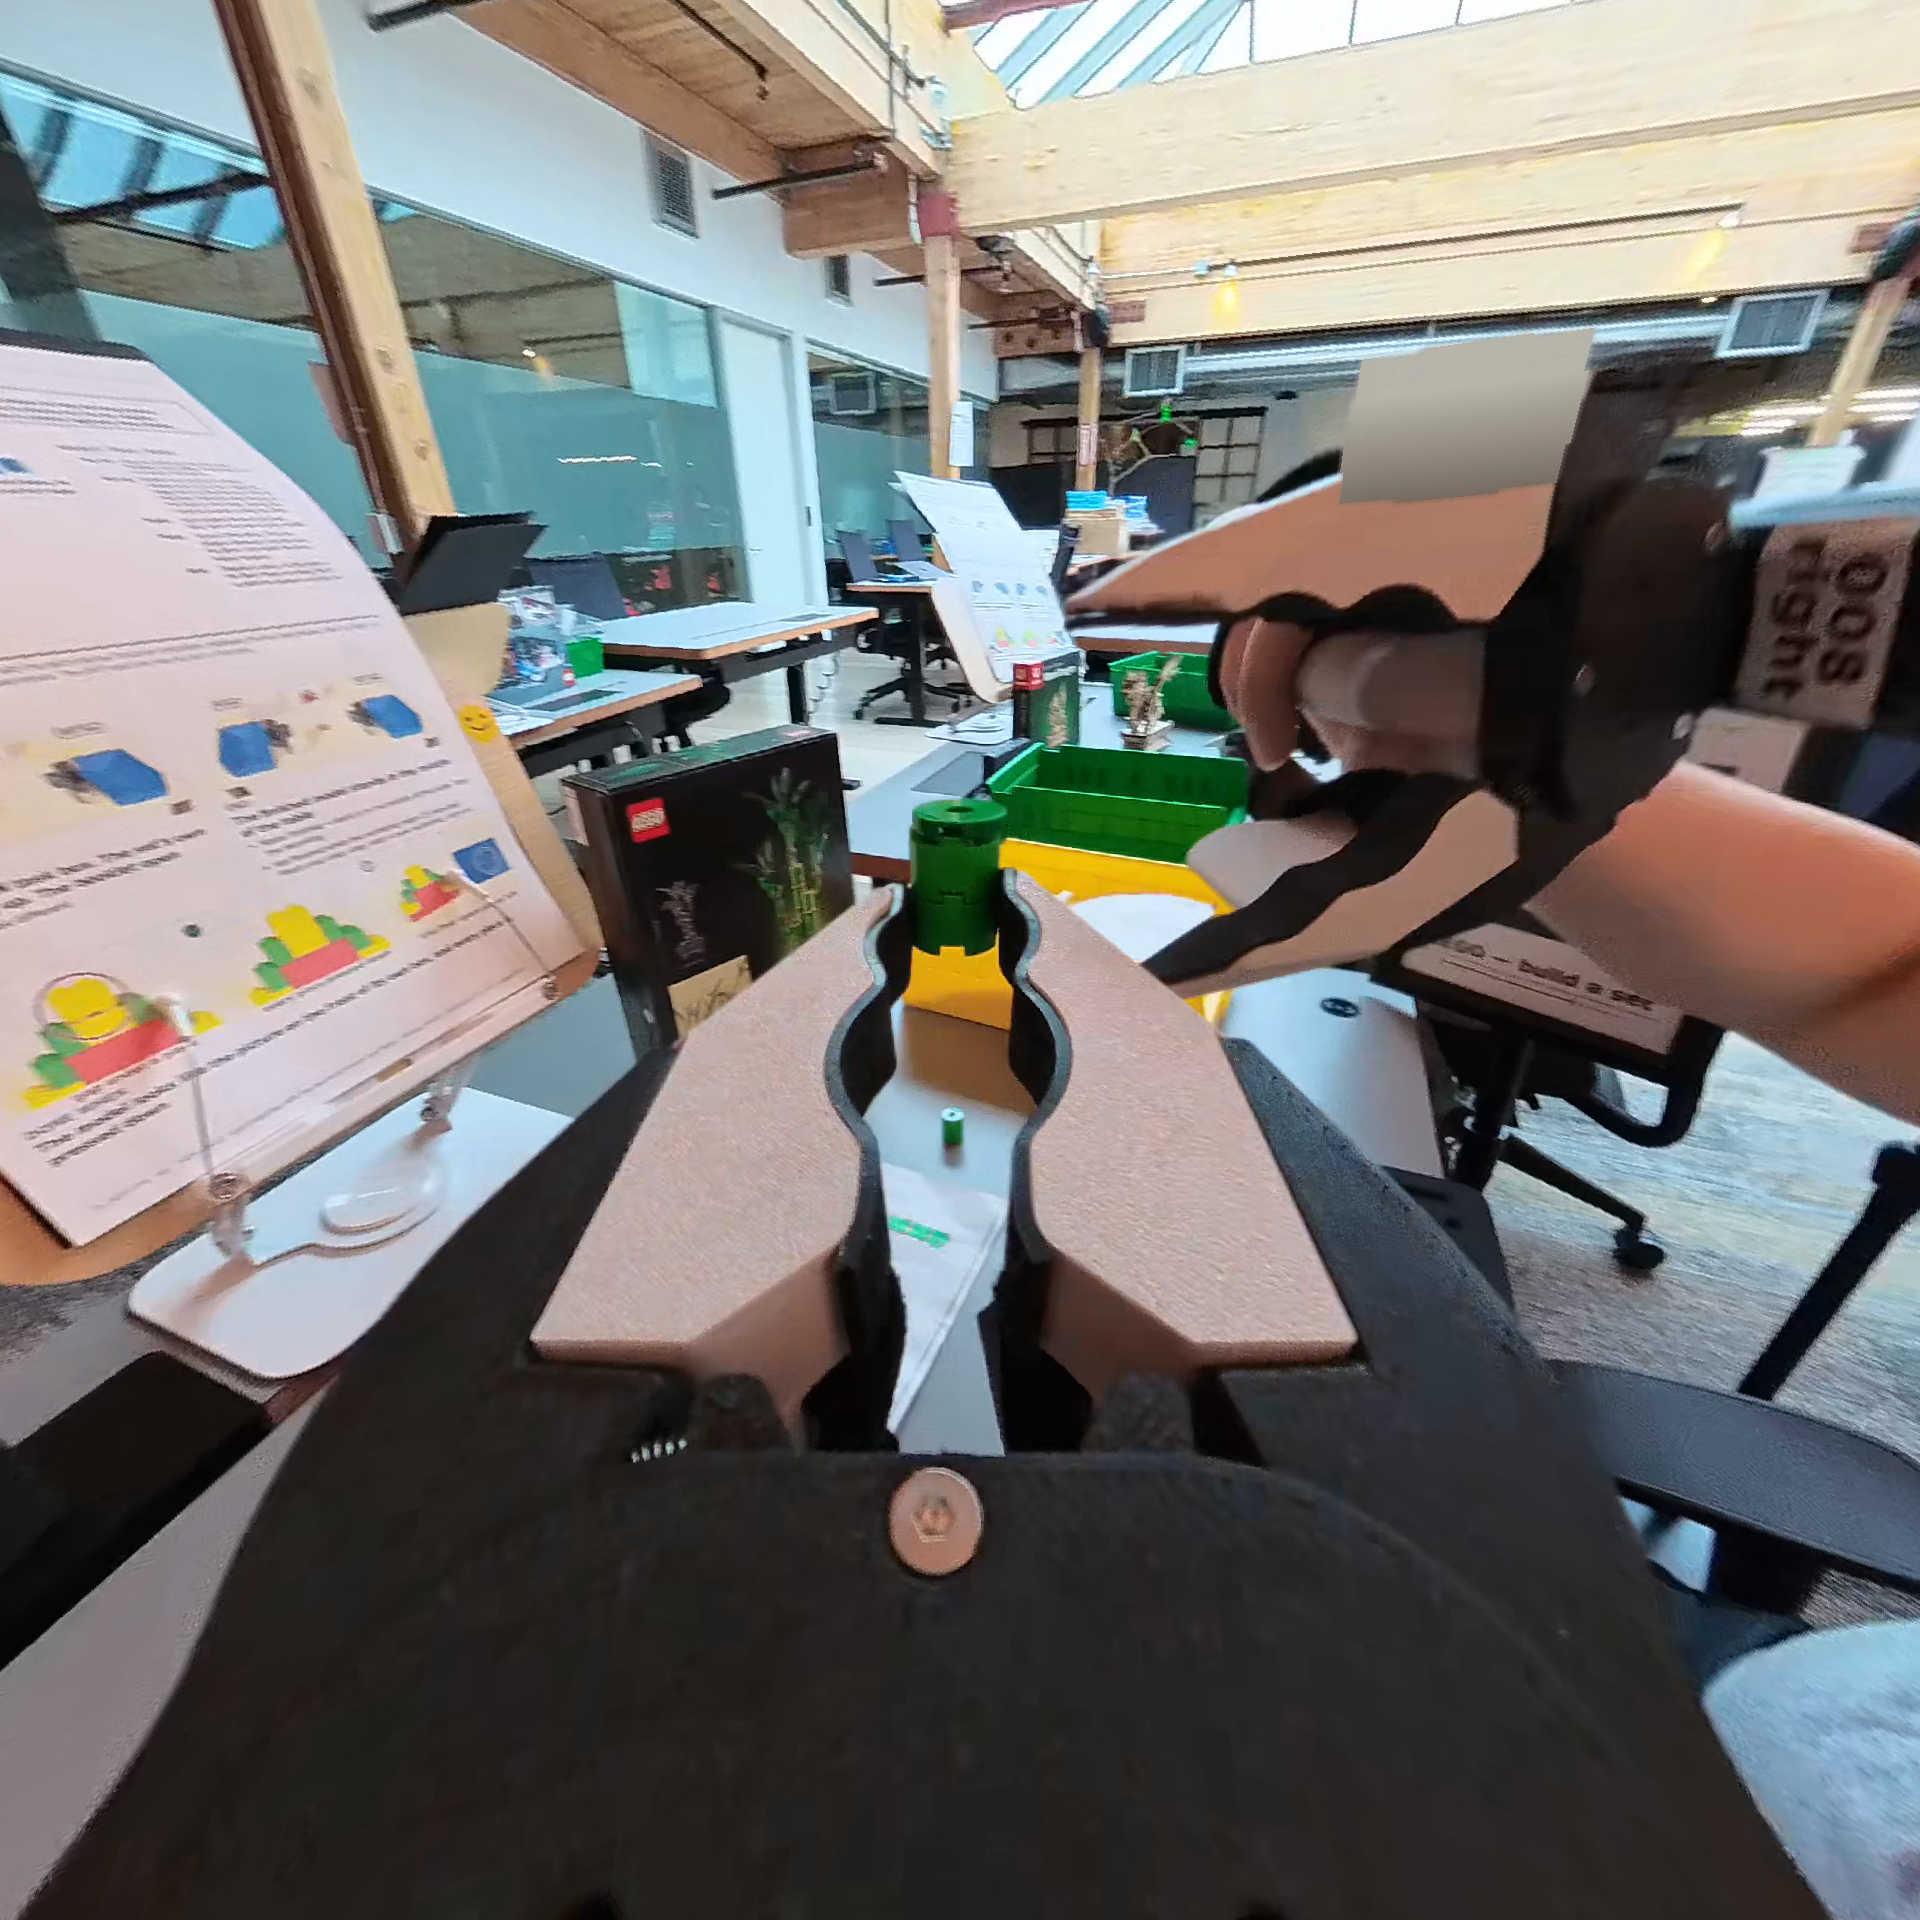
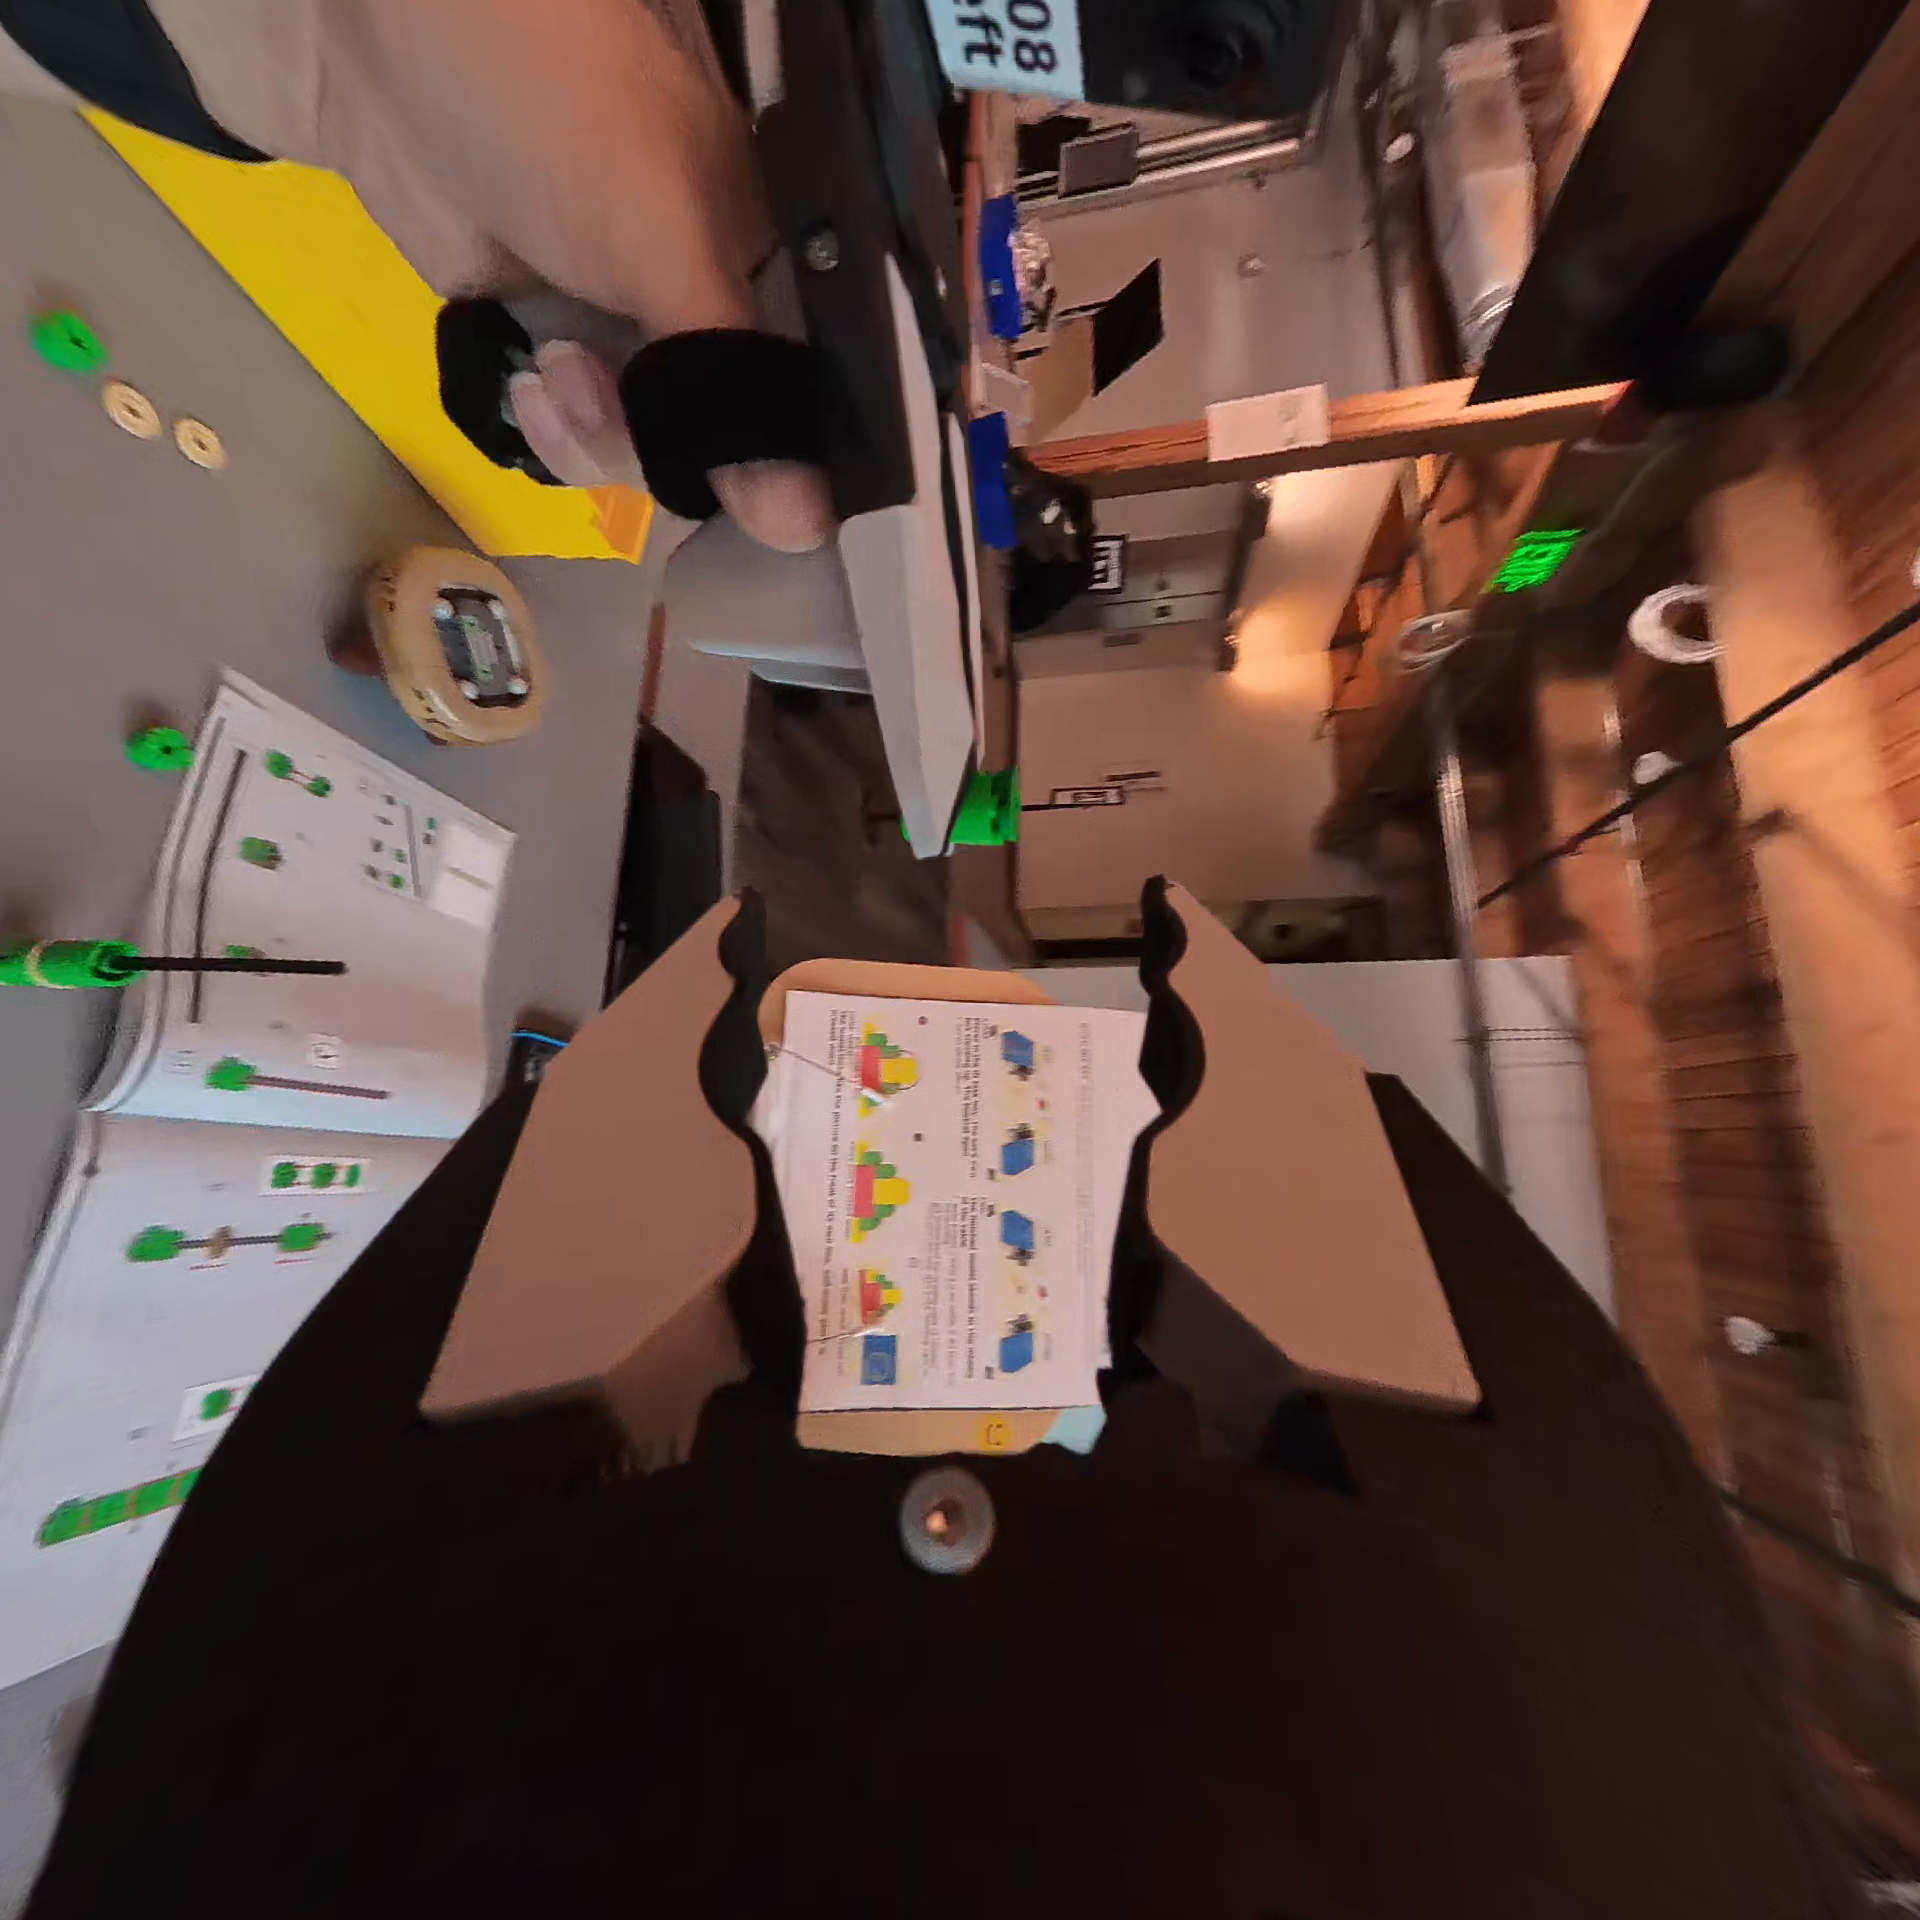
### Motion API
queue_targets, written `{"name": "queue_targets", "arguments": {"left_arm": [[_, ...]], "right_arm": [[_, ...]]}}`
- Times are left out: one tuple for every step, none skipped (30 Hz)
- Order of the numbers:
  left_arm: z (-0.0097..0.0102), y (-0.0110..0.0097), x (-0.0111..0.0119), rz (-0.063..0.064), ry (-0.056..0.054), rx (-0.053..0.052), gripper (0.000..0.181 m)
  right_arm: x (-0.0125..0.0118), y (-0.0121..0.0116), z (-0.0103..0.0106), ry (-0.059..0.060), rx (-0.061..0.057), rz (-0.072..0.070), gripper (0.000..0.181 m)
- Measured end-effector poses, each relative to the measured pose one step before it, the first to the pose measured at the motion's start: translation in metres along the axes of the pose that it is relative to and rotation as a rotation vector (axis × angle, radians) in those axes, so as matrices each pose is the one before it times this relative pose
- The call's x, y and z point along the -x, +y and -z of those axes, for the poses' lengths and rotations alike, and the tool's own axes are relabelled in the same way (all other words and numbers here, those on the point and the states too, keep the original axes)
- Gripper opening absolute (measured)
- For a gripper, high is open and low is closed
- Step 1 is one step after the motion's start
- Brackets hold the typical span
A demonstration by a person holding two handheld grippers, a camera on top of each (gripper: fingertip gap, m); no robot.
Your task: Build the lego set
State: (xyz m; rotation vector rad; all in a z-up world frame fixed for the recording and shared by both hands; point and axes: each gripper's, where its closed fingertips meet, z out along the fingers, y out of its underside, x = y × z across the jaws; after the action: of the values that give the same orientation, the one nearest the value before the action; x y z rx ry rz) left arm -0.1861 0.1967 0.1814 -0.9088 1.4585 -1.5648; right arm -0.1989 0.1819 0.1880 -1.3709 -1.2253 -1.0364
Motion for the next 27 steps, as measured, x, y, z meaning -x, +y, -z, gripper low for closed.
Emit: {"name": "queue_targets", "arguments": {"left_arm": [[0.00014,0.0006,-0.00299,0.0034,0.019,0.0056,0.013],[0.00006,0.00043,-0.00345,0.0022,0.0207,0.0051,0.013],[0.00003,0.00012,-0.00347,0.0028,0.0199,0.0023,0.013],[0.00011,-0.00015,-0.00317,0.002,0.0175,0.0011,0.013],[-0.00003,-0.00008,-0.00315,0.0007,0.0162,0.0016,0.013],[-0.0001,0.00027,-0.0032,0.0005,0.0158,0.0033,0.013],[-0.00031,0.00025,-0.00308,0.0003,0.0153,0.0038,0.013],[-0.00032,0.00018,-0.00305,-0.0001,0.0149,0.0026,0.013],[-0.00035,0.00003,-0.00298,0.0004,0.0148,0.0015,0.013],[-0.00048,-0.00001,-0.00287,0.002,0.0152,0.0005,0.013],[-0.00042,-0.00047,-0.00264,0.0031,0.0144,-0.002,0.013],[-0.00043,-0.00041,-0.00212,0.0031,0.0113,-0.003,0.013],[-0.00037,-0.00014,-0.00118,0.0018,0.0067,-0.0004,0.013],[-0.0002,-0.00003,-0.00046,-0.0012,0.0021,-0.0003,0.013],[-0.00028,-0.00049,-0.00037,-0.0021,0.0005,-0.0028,0.013],[-0.00027,-0.00026,-0.00067,-0.0001,0.0031,-0.0012,0.013],[-0.00033,0.00003,-0.00133,0.0009,0.0066,0.0008,0.013],[-0.00039,-0.00025,-0.00151,0.0008,0.0076,-0.0012,0.013],[-0.00036,-0.00031,-0.00124,0.0013,0.0059,-0.0016,0.013],[-0.00038,0.00008,-0.00087,-0.0002,0.0034,0.0011,0.013],[-0.00046,0.00045,-0.00047,-0.0014,0.0015,0.003,0.013],[-0.00028,0.00035,-0.0003,-0.0002,0.0009,0.0016,0.013],[-0.00029,0.00003,-0.0003,0.0014,0.0022,0.0001,0.013],[-0.00039,0.00034,-0.00062,0.0016,0.0037,0.0015,0.013],[-0.00031,0.00037,-0.00039,0.0,0.0019,0.0025,0.012],[-0.00026,0.00015,-0.00007,-0.0013,-0.0006,0.0009,0.013],[-0.00017,-0.00004,-0.0003,-0.0005,0.0008,0.0004,0.012]], "right_arm": [[0.00333,-0.00162,-0.00011,0.0136,-0.0036,0.0193,0.075],[0.00215,-0.00111,-0.00027,0.0143,0.0004,0.0159,0.078],[-0.0001,-0.00127,-0.00012,0.0218,-0.0013,0.0127,0.08],[0.00085,-0.00236,0.0001,0.0105,-0.0099,0.0123,0.08],[0.00086,-0.00216,0.00003,0.0077,-0.0073,0.013,0.08],[0.00078,-0.00169,-0.00006,0.0063,-0.003,0.0161,0.08],[0.00142,-0.00168,-0.00031,0.0002,-0.0026,0.0142,0.079],[0.00023,-0.00067,-0.00033,0.0058,0.002,0.0122,0.077],[0.00045,-0.00065,-0.00027,0.0028,0.0009,0.0107,0.075],[0.00068,-0.0013,0.00011,0.0004,-0.0056,0.0086,0.071],[0.00009,-0.00108,0.00001,0.0024,-0.0047,0.0043,0.069],[-0.00082,-0.0001,-0.00001,0.006,0.0014,-0.0005,0.069],[0.00045,-0.00032,0.0002,-0.0028,-0.0015,-0.0021,0.067],[0.00056,-0.00022,0.00037,-0.0033,-0.0021,-0.0037,0.064],[0.00001,0.00057,0.00023,0.0018,0.0034,-0.0009,0.063],[0.00053,0.00021,0.0005,-0.0006,0.0002,-0.0002,0.061],[-0.00085,0.00041,0.00058,0.0087,-0.0005,-0.0033,0.06],[-0.00124,0.00001,0.00069,0.0119,-0.0033,-0.004,0.06],[-0.00069,-0.00077,0.0008,0.0091,-0.0072,-0.0049,0.058],[-0.001,-0.00093,0.00082,0.012,-0.0069,-0.0034,0.057],[-0.00066,-0.00144,0.00069,0.0111,-0.0084,0.0019,0.055],[-0.00008,-0.00143,0.00059,0.0065,-0.0069,0.0055,0.052],[0.00047,-0.00101,0.00011,0.0017,-0.0035,0.0041,0.049],[-0.00048,-0.00004,-0.0002,0.006,0.0017,0.0006,0.049],[-0.00069,0.00004,-0.0002,0.0056,0.0015,0.0001,0.049],[-0.00053,-0.00006,0.00018,0.0037,-0.0003,0.0001,0.047],[-0.00073,-0.00008,0.00033,0.0033,-0.0011,-0.0005,0.044]]}}
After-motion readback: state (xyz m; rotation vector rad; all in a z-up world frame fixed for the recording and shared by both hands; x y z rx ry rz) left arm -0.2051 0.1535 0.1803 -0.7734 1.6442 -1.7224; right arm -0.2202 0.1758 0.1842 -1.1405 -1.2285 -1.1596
